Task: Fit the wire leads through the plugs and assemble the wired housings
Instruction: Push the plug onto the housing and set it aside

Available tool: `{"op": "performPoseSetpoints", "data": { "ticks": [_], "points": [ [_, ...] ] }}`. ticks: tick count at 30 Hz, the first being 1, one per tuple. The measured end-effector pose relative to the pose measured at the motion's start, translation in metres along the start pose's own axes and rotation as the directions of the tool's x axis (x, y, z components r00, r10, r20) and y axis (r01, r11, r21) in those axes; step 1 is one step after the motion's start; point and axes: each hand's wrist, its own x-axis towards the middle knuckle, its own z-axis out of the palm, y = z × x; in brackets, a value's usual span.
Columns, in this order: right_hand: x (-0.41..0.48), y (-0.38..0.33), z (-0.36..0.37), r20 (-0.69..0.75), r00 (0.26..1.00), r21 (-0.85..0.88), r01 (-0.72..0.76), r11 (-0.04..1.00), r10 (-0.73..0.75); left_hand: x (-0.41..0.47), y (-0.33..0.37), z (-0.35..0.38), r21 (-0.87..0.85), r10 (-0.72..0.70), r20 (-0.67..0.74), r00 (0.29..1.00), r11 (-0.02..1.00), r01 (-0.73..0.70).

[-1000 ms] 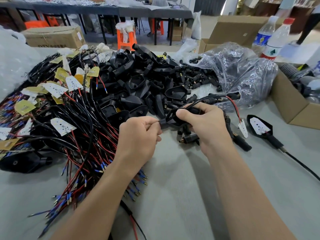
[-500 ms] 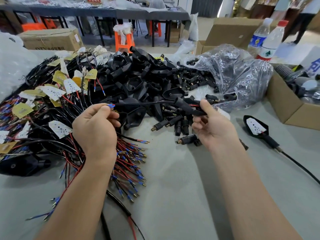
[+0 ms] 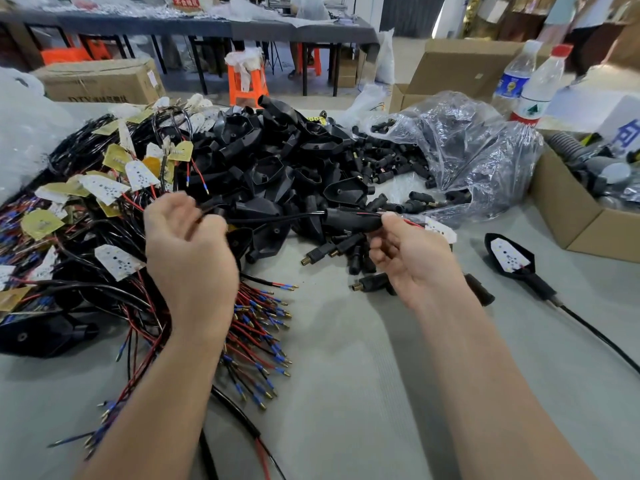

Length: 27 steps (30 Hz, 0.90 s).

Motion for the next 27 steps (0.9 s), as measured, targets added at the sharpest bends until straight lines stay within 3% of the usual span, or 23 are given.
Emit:
{"op": "performPoseSetpoints", "data": {
  "ticks": [1, 2, 3, 4, 7, 10, 12, 15, 19, 23, 27],
  "points": [
    [0.001, -0.001, -0.002, -0.013, 0.999, -0.061, 0.037, 0.997, -0.038, -0.004, 0.000, -0.001, 0.192, 0.241, 0.061, 0.969, 0.949, -0.248],
    [0.001, -0.001, -0.004, -0.018, 0.997, -0.140, 0.077, 0.987, -0.080, -0.010, -0.001, 0.000, 0.301, 0.452, 0.156, 0.878, 0.825, -0.478],
    [0.001, -0.002, -0.005, -0.012, 0.993, -0.217, 0.115, 0.969, -0.120, -0.016, -0.003, 0.003, 0.308, 0.547, 0.254, 0.798, 0.736, -0.603],
    [0.000, -0.003, -0.006, 0.004, 0.989, -0.270, 0.146, 0.952, -0.150, -0.023, -0.004, 0.008, 0.287, 0.549, 0.349, 0.759, 0.709, -0.644],
    [-0.006, -0.003, -0.004, 0.086, 0.980, -0.281, 0.195, 0.939, -0.178, -0.042, -0.007, 0.022, 0.272, 0.286, 0.626, 0.726, 0.792, -0.546],
    [-0.011, -0.004, 0.000, 0.151, 0.975, -0.254, 0.201, 0.946, -0.166, -0.045, -0.017, 0.026, 0.313, 0.076, 0.682, 0.728, 0.869, -0.384],
    [-0.013, -0.002, 0.004, 0.163, 0.977, -0.146, 0.160, 0.976, -0.136, -0.043, -0.022, 0.027, 0.288, 0.059, 0.687, 0.725, 0.893, -0.345],
    [-0.015, 0.004, 0.011, 0.228, 0.974, 0.133, -0.033, 0.991, 0.002, -0.044, -0.023, 0.027, 0.246, 0.068, 0.695, 0.716, 0.913, -0.326],
    [-0.017, 0.008, 0.013, 0.404, 0.912, 0.082, -0.108, 0.991, 0.066, -0.044, -0.024, 0.027, 0.259, 0.078, 0.676, 0.733, 0.905, -0.336],
    [-0.009, -0.003, 0.006, 0.247, 0.967, 0.281, -0.125, 0.952, 0.054, -0.043, -0.025, 0.026, 0.278, 0.125, 0.662, 0.739, 0.875, -0.396],
    [-0.005, -0.009, -0.002, 0.104, 0.994, 0.491, -0.091, 0.867, 0.046, -0.054, -0.020, 0.027, 0.243, 0.192, 0.693, 0.694, 0.845, -0.476]
  ]
}}
